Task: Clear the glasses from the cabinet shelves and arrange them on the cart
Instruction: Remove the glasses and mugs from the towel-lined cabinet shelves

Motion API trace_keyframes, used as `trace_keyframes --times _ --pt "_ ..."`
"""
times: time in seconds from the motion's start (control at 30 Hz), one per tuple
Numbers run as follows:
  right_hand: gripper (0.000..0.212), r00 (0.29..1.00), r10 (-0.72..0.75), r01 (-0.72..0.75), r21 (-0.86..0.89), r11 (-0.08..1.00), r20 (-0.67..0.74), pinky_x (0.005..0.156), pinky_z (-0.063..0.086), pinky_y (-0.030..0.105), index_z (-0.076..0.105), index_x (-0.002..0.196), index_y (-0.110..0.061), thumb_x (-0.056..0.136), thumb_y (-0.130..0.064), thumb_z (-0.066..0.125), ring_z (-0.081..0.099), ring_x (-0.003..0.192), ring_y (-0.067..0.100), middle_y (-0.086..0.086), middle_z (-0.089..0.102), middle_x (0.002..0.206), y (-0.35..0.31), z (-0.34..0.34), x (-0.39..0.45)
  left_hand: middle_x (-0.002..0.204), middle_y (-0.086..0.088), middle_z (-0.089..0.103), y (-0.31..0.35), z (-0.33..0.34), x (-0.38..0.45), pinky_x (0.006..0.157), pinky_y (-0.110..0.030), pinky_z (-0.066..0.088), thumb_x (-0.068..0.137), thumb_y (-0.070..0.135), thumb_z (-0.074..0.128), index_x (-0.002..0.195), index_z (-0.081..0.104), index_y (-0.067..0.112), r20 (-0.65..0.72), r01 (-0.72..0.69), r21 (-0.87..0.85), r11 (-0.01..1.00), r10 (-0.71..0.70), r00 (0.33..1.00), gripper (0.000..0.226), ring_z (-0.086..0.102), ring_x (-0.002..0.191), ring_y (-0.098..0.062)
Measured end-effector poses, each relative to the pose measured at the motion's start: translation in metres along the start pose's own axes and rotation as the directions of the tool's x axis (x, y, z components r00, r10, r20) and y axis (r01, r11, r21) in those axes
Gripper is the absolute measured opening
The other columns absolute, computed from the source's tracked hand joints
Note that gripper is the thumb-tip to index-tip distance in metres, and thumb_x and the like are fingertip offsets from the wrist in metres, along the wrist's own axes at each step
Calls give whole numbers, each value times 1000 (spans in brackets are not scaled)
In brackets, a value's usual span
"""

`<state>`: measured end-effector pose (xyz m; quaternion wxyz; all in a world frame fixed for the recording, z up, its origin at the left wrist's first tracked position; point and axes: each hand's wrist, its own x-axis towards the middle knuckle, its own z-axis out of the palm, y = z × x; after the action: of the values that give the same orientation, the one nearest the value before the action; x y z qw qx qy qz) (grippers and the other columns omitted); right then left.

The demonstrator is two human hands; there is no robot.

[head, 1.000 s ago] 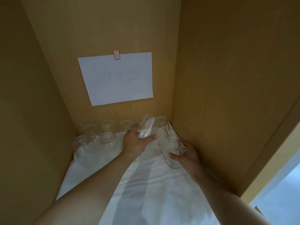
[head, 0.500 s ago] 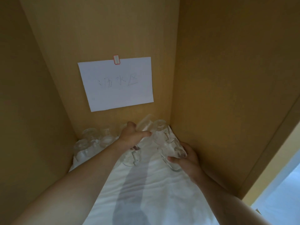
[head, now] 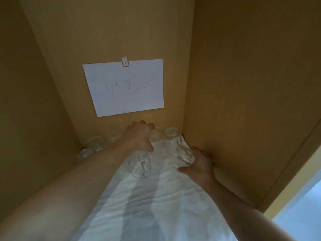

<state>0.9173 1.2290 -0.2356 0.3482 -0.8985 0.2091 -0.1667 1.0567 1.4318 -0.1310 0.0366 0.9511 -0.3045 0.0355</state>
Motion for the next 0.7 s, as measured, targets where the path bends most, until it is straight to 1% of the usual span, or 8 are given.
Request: trace_keyframes --times 0.07,0.13,0.23,0.3,0.43,0.53,0.6,0.7 --pt "94 998 -25 31 -135 990 50 95 50 38 54 137 -27 54 -43 94 55 118 21 -2 57 129 -5 -4 1 120 -6 55 8 -2 1 86 -38 48 58 47 89 143 51 30 -6 -62 135 989 63 998 95 54 105 -30" --pt "90 993 -80 105 -318 942 89 96 47 39 52 138 -30 57 -41 90 52 121 23 -3 55 131 -10 -8 1 119 -6 52 18 -3 1 83 -38 44 61 39 88 142 52 30 7 -122 240 963 124 992 89 51 106 -30" --pt "76 968 -211 250 -552 795 136 97 39 40 49 138 -33 68 -28 76 44 125 23 -5 50 134 -16 -13 1 119 -5 49 28 -5 0 84 -38 41 66 26 83 139 55 30 32 -190 332 924 190 981 78 49 108 -26" --pt "70 942 -284 330 -634 700 177 99 35 41 50 137 -31 71 -20 68 41 126 24 -3 49 135 -18 -17 3 120 -4 49 34 -6 -2 88 -39 42 71 18 77 136 57 28 43 -224 385 896 225 973 68 48 111 -24" --pt "61 857 -399 501 -706 501 325 104 32 45 55 134 -27 75 -21 70 41 128 26 1 49 138 -22 -22 10 126 -5 48 44 1 -7 95 -41 37 80 11 66 135 57 25 66 -305 452 838 310 948 57 45 118 -25" --pt "57 785 -436 602 -710 366 440 108 30 48 55 134 -23 79 -20 72 37 132 27 5 47 140 -24 -22 13 134 -5 45 50 11 -8 101 -42 35 83 11 63 136 57 23 117 -328 496 804 312 943 54 42 125 -25" --pt "55 751 -433 642 -705 301 498 111 27 51 55 135 -22 82 -20 71 34 136 28 6 45 142 -24 -19 14 139 -6 43 54 18 -8 104 -43 32 85 14 63 137 55 23 145 -314 527 790 280 949 53 39 130 -26" --pt "54 720 -431 677 -687 265 543 114 22 54 53 137 -24 86 -26 71 29 140 28 4 45 143 -20 -13 10 140 -7 41 57 28 -8 105 -46 32 85 17 64 137 53 22 174 -302 556 775 247 953 53 39 130 -27"
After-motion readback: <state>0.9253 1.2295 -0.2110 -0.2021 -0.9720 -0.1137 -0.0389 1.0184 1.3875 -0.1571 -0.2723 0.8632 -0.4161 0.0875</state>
